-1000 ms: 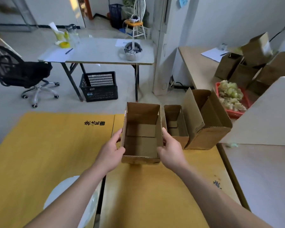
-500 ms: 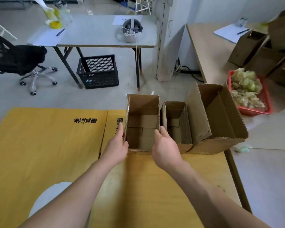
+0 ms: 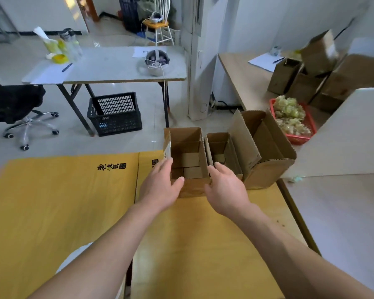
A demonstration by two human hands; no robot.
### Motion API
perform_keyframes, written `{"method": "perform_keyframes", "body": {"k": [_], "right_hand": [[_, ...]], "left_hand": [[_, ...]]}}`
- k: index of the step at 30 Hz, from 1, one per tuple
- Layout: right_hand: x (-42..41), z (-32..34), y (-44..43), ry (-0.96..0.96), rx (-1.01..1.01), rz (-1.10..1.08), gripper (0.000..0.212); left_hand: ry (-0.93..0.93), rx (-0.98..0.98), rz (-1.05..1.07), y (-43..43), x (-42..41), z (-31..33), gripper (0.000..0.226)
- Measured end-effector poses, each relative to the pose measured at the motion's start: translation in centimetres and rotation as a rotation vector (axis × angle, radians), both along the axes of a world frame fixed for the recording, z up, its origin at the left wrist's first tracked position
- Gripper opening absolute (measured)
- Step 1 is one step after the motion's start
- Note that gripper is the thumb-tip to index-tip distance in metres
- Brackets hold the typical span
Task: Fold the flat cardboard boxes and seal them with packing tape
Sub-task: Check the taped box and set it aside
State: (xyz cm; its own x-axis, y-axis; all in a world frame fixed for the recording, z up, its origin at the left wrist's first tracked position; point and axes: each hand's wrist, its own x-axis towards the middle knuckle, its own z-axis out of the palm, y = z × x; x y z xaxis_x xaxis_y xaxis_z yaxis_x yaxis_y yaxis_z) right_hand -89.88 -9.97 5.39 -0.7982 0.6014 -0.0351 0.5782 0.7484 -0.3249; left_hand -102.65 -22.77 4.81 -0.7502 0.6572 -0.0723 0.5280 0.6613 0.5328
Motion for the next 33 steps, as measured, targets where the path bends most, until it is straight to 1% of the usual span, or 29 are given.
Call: {"method": "perform_keyframes", "body": {"k": [7, 10, 13, 17, 20, 25, 29, 33], "right_hand": [[8.1, 5.4, -4.3, 0.007, 0.19, -0.134, 0.037], [13.1, 7.0, -5.9, -0.003, 0.22, -0.23, 0.044], [18.6, 7.9, -6.6, -0.075, 0.214, -0.352, 0.043], [26.5, 8.7, -7.0, -0.199, 0.144, -0.517, 0.043], [33.1, 8.9, -7.7, -0.233, 0.117, -0.629, 0.035], [44.5, 8.7, -9.6, -0.259, 0.087, -0.855, 0.032], [53.7, 7.9, -11.2, -0.258, 0.065, -0.991, 0.035], [63.2, 6.6, -12.3, -0.226, 0.028, -1.076, 0.047]], "left_hand": [[0.257, 0.008, -0.372, -1.2, 5.9, 4.4, 0.06], [0.312, 0.015, -0.524, -0.7, 10.2, 5.9, 0.061], [0.36, 0.014, -0.68, 0.4, 14.7, 7.0, 0.064], [0.436, 0.031, -0.867, 2.3, 20.9, 7.8, 0.065], [0.46, 0.04, -1.006, 3.8, 26.4, 8.1, 0.065], [0.448, 0.064, -1.214, 5.8, 37.3, 8.0, 0.066], [0.446, 0.08, -1.33, 6.7, 47.0, 7.7, 0.065], [0.441, 0.081, -1.427, 7.0, 56.9, 7.5, 0.062]]}}
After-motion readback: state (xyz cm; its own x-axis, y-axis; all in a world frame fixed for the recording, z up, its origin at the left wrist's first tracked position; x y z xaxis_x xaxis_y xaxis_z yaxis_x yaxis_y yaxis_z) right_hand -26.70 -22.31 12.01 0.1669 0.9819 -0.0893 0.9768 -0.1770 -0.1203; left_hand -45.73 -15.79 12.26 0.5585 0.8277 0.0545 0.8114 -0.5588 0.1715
